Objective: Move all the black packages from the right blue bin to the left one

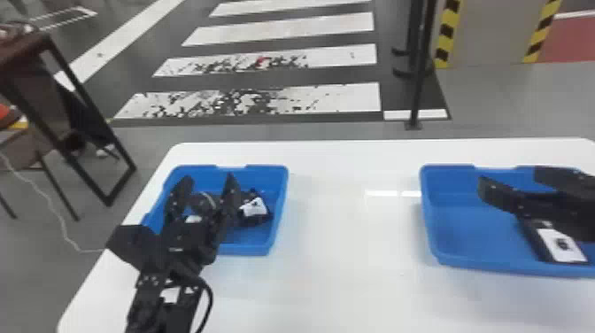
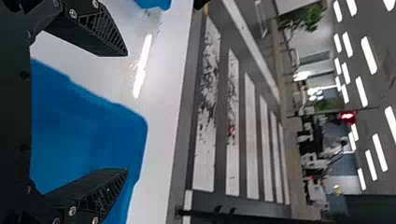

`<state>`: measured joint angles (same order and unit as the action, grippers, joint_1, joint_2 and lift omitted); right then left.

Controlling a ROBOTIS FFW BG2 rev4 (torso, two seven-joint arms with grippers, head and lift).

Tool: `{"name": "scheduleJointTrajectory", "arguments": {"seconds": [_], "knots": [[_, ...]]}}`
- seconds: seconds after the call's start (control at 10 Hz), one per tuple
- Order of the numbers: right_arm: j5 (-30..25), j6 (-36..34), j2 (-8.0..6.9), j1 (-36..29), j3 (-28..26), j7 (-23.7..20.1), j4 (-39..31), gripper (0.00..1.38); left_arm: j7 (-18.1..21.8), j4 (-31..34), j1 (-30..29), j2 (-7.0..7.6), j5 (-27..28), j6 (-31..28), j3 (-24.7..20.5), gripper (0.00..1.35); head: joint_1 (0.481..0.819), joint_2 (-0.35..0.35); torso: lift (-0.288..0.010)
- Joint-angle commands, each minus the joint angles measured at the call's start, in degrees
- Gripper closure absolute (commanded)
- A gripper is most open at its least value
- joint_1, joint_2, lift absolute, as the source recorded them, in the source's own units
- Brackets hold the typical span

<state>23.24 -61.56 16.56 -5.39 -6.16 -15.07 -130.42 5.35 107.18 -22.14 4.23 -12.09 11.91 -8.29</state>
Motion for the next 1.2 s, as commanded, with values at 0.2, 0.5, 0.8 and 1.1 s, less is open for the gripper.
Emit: {"name": "scheduleJointTrajectory", "arguments": {"seconds": [0.2,0.5,0.8,1.1], "knots": [[-8.73,-28.52,1.90,17.49,-0.58,2.50,9.56,0.15,1.33,5.38,-2.89,0.17,-4.02,-1.22,3.15,0.39,0.695,0.031,-0.140],[-12.27,-28.52,2.16,28.18,3.42,2.50,29.67,0.15,1.77,5.53,-3.74,0.17,-5.39,-1.36,4.52,0.39,0.695,-0.052,-0.140],[-12.73,-28.52,1.99,30.00,4.22,2.50,38.25,0.15,1.95,5.53,-3.88,0.17,-5.62,-1.36,4.52,0.40,0.695,-0.084,-0.140],[-13.30,-28.52,1.64,30.71,5.93,2.50,42.60,0.15,1.95,5.53,-3.88,0.43,-5.05,-2.06,4.75,0.40,0.695,-0.089,-0.140]]}}
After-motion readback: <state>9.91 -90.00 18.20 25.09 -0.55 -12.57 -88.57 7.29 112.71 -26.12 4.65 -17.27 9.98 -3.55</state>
